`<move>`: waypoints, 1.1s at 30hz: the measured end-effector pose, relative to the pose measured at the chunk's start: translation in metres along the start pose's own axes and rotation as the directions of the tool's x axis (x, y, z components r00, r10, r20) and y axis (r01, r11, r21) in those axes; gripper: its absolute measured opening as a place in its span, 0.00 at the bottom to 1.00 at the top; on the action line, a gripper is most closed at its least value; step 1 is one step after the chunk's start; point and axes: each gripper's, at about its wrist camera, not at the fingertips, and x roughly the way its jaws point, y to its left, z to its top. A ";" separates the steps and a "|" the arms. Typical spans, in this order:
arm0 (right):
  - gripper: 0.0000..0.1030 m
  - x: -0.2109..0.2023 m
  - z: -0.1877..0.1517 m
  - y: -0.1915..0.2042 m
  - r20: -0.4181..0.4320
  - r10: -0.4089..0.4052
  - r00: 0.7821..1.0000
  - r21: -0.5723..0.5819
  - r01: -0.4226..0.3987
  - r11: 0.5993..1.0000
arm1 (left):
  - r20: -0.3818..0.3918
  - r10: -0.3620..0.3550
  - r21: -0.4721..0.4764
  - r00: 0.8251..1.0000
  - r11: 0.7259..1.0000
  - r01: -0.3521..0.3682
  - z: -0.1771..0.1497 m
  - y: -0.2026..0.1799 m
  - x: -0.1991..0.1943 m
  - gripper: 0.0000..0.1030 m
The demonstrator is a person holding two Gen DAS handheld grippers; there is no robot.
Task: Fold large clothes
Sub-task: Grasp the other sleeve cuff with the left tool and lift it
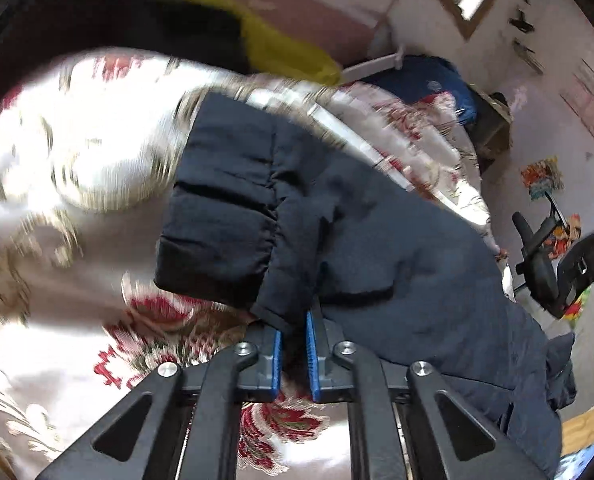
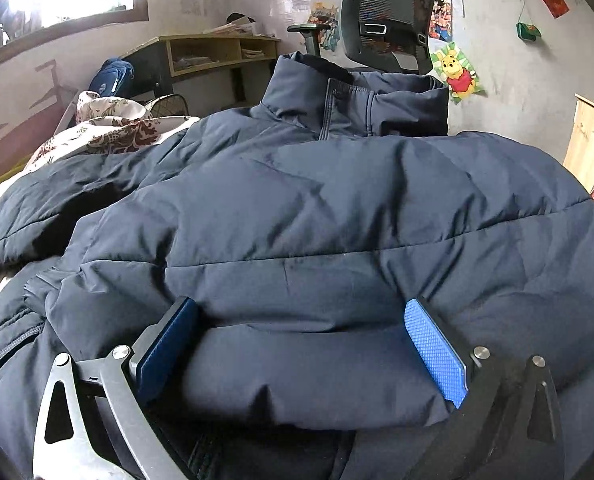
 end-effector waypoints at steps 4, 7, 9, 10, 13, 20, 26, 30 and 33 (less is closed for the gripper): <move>0.99 -0.002 0.001 0.000 0.006 0.018 1.000 0.011 -0.018 1.000 | 0.112 0.005 0.116 0.994 0.993 -0.018 0.017 -0.041 -0.042 0.07; 0.99 -0.018 0.005 -0.009 0.042 0.077 0.996 0.061 -0.080 0.995 | 0.173 -0.024 0.162 0.985 0.987 -0.004 0.024 -0.066 -0.073 0.07; 0.99 -0.037 0.008 -0.019 0.086 0.115 0.990 0.113 -0.125 0.986 | 0.210 -0.072 0.189 0.975 0.981 0.032 0.025 -0.088 -0.097 0.07; 0.99 -0.046 0.010 -0.025 0.104 0.123 0.987 0.130 -0.136 0.982 | 0.224 -0.097 0.207 0.970 0.977 0.050 0.025 -0.101 -0.107 0.07; 0.99 -0.067 0.016 -0.041 0.129 0.135 0.982 0.138 -0.153 0.979 | 0.245 -0.191 0.275 0.951 0.954 0.121 0.019 -0.143 -0.136 0.07; 0.99 -0.107 0.021 -0.099 0.183 0.069 0.981 0.201 -0.106 0.974 | 0.185 -0.416 0.469 0.890 0.833 0.292 -0.029 -0.249 -0.179 0.07; 0.99 -0.128 0.012 -0.155 0.187 0.002 0.982 0.307 -0.060 0.950 | 0.035 -0.529 0.581 0.848 0.702 0.413 -0.089 -0.313 -0.186 0.07; 0.99 -0.136 0.002 -0.181 0.179 -0.016 0.984 0.356 -0.050 0.933 | -0.053 -0.564 0.645 0.824 0.611 0.459 -0.136 -0.342 -0.184 0.07; 0.99 -0.140 -0.004 -0.196 0.177 -0.034 0.984 0.361 -0.033 0.932 | -0.139 -0.563 0.678 0.814 0.545 0.493 -0.178 -0.354 -0.183 0.07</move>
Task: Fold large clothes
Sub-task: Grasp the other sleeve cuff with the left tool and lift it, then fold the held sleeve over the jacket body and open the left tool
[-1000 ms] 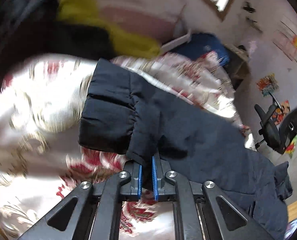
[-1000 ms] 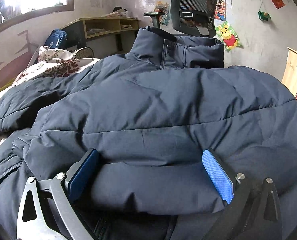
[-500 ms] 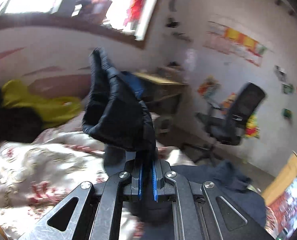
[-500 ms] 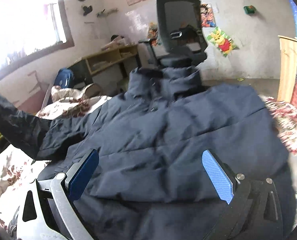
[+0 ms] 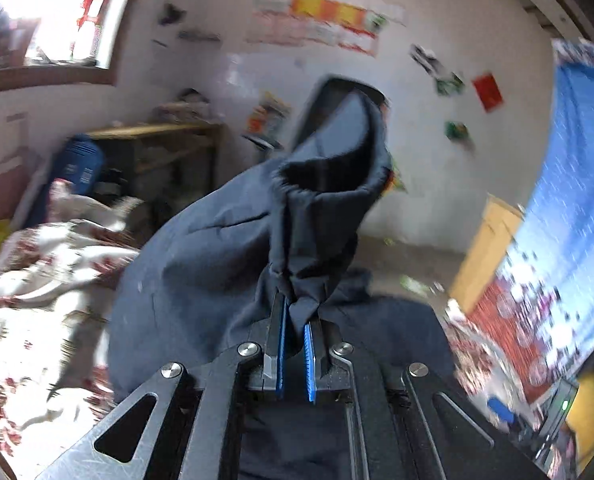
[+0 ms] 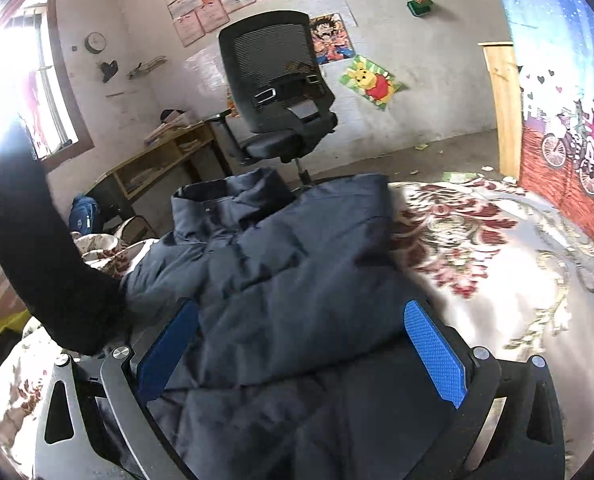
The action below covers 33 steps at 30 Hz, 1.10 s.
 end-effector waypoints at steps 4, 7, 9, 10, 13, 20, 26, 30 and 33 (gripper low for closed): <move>0.99 -0.011 0.003 -0.030 0.040 0.012 0.999 0.053 -0.014 0.998 | -0.091 -0.060 0.063 0.994 0.996 0.066 -0.026 -0.041 0.031 0.07; 0.99 -0.023 0.000 -0.048 0.091 0.051 0.995 0.102 -0.060 0.993 | -0.181 -0.081 0.100 0.980 0.990 0.101 -0.050 -0.064 0.053 0.07; 0.99 -0.026 0.000 -0.056 0.108 0.092 0.990 0.130 -0.106 0.986 | -0.247 -0.088 0.107 0.965 0.987 0.118 -0.068 -0.074 0.066 0.07; 0.99 -0.025 0.000 -0.059 0.103 0.119 0.988 0.143 -0.133 0.981 | -0.277 -0.091 0.107 0.957 0.986 0.125 -0.077 -0.075 0.071 0.07; 0.99 -0.016 -0.002 -0.066 0.071 0.189 0.979 0.173 -0.199 0.965 | -0.327 -0.091 0.110 0.941 0.985 0.133 -0.099 -0.079 0.081 0.07; 0.99 0.016 -0.015 -0.061 -0.006 0.236 0.972 0.205 -0.230 0.951 | -0.437 -0.073 0.127 0.896 0.982 0.142 -0.123 -0.080 0.095 0.10; 0.91 0.030 -0.025 -0.048 -0.058 0.279 0.958 0.201 -0.263 0.944 | -0.487 -0.119 0.058 0.865 0.984 0.167 -0.139 -0.069 0.103 0.10; 0.80 0.030 -0.029 -0.041 -0.077 0.277 0.958 0.189 -0.259 0.947 | -0.485 -0.122 0.072 0.866 0.981 0.179 -0.144 -0.070 0.101 0.12; 0.80 0.027 -0.031 -0.040 -0.081 0.299 0.951 0.199 -0.278 0.940 | -0.489 -0.139 0.066 0.861 0.979 0.195 -0.146 -0.071 0.098 0.26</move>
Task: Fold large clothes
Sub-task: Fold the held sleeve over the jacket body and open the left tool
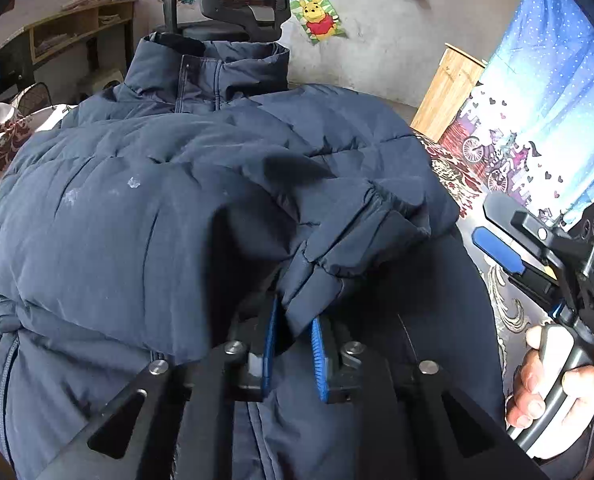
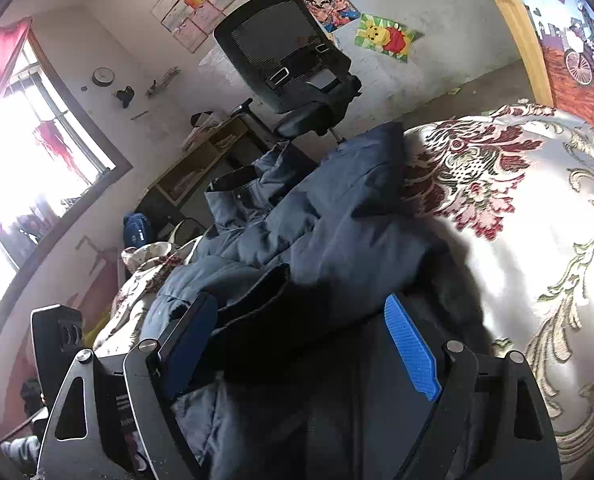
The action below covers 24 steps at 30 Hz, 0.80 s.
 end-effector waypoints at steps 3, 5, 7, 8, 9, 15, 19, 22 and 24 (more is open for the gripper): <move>0.80 0.003 -0.001 -0.001 -0.019 0.027 0.999 0.024 -0.027 0.999 | -0.026 -0.090 -0.023 0.996 0.996 0.090 -0.003 -0.002 -0.002 0.91; 0.80 0.007 -0.002 -0.003 -0.035 0.036 0.999 0.040 -0.035 0.999 | 0.010 -0.090 -0.009 0.996 0.996 0.090 -0.008 -0.006 -0.011 0.91; 0.80 0.010 -0.005 -0.005 -0.053 0.043 0.998 0.054 -0.040 0.998 | 0.012 -0.084 0.014 0.996 0.996 0.084 -0.009 -0.008 -0.014 0.91; 0.80 0.012 -0.006 -0.005 -0.063 0.049 0.997 0.060 -0.045 0.997 | 0.010 -0.084 0.017 0.996 0.996 0.084 -0.011 -0.007 -0.017 0.91; 0.80 0.014 -0.008 -0.004 -0.071 0.053 0.996 0.064 -0.049 0.997 | 0.011 -0.082 0.011 0.997 0.997 0.082 -0.012 -0.005 -0.020 0.91; 0.76 0.034 -0.029 0.007 -0.150 0.074 0.986 0.072 -0.063 0.995 | 0.105 0.021 -0.119 0.994 0.993 -0.009 -0.009 0.041 -0.059 0.91; 0.29 0.050 -0.045 0.019 -0.227 -0.002 0.974 0.048 0.013 0.999 | 0.155 0.167 -0.279 0.974 0.953 -0.119 -0.004 0.089 -0.088 0.91; 0.06 0.052 -0.047 0.025 -0.225 -0.063 0.972 0.024 0.071 0.997 | 0.146 0.231 -0.363 0.962 0.917 -0.165 -0.002 0.121 -0.100 0.91; 0.05 0.045 -0.042 0.033 -0.203 -0.059 0.977 0.003 0.060 0.998 | 0.145 0.260 -0.404 0.955 0.896 -0.183 -0.002 0.142 -0.107 0.91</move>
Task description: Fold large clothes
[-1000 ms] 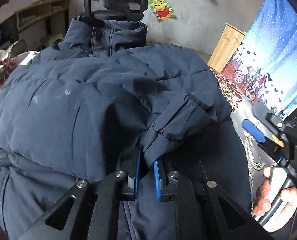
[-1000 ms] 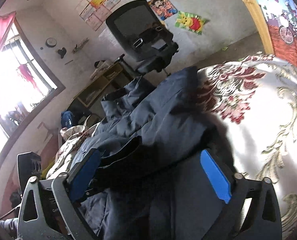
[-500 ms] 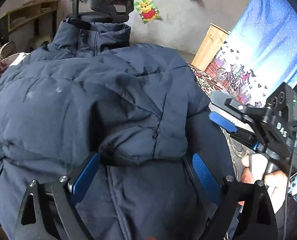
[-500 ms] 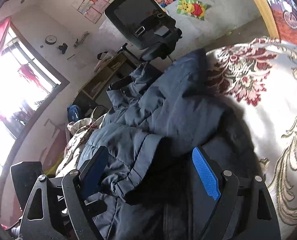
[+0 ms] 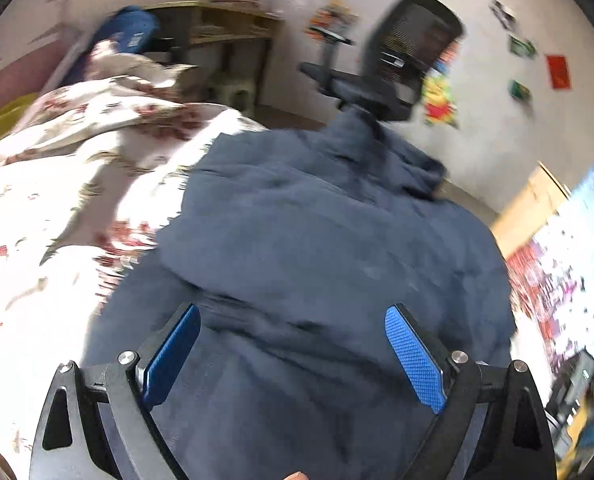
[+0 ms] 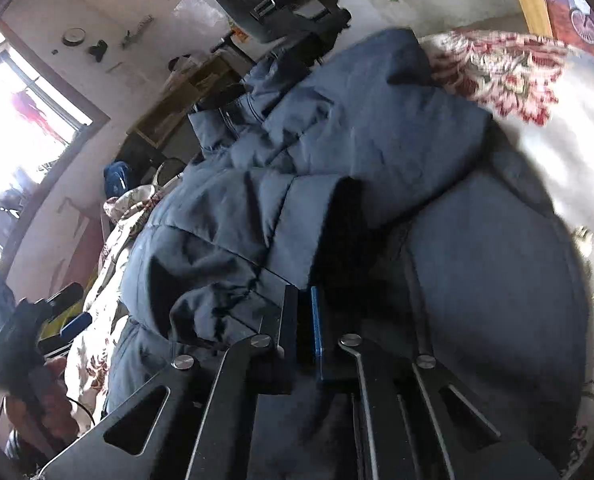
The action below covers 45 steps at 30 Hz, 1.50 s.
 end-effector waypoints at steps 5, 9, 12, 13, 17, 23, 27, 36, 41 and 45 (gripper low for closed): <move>0.03 -0.038 0.026 0.032 0.142 -0.062 0.988 -0.136 0.082 0.987 | 0.037 0.069 -0.021 0.997 0.997 -0.068 0.014 0.033 -0.001 0.91; 0.02 -0.052 0.051 0.047 0.232 -0.162 0.959 -0.206 0.211 0.956 | 0.034 0.086 0.013 0.996 0.996 -0.087 0.019 0.038 0.013 0.91; 0.02 -0.043 0.062 0.055 0.219 -0.237 0.946 -0.246 0.289 0.925 | 0.007 0.095 0.047 0.995 0.994 -0.095 0.023 0.033 0.028 0.91; 0.03 -0.039 0.064 0.059 0.225 -0.267 0.937 -0.267 0.323 0.908 | -0.002 0.091 0.062 0.996 0.994 -0.090 0.027 0.028 0.036 0.91; 0.23 -0.025 0.084 0.076 0.221 -0.250 0.943 -0.333 0.313 0.889 | 0.007 0.051 0.093 0.999 0.994 -0.052 0.041 0.008 0.052 0.91; 0.56 0.027 0.081 0.091 0.101 -0.173 0.980 -0.380 0.199 0.903 | -0.031 0.034 0.159 0.999 0.987 -0.028 0.045 -0.017 0.091 0.91; 0.56 0.065 0.061 0.086 0.013 -0.222 0.975 -0.433 0.206 0.878 | -0.073 0.032 0.184 0.997 0.983 -0.018 0.034 -0.019 0.114 0.92; 0.60 0.085 0.037 0.072 0.059 -0.216 0.975 -0.502 0.216 0.838 | -0.021 0.106 0.262 0.994 0.960 -0.097 0.014 -0.025 0.136 1.00; 0.60 0.085 0.037 0.072 0.070 -0.213 0.974 -0.508 0.219 0.833 | -0.015 0.097 0.249 0.995 0.964 -0.090 0.013 -0.022 0.138 1.00; 0.62 0.082 0.037 0.073 0.078 -0.200 0.977 -0.506 0.212 0.836 | -0.008 0.105 0.243 0.994 0.965 -0.100 0.011 -0.023 0.139 1.00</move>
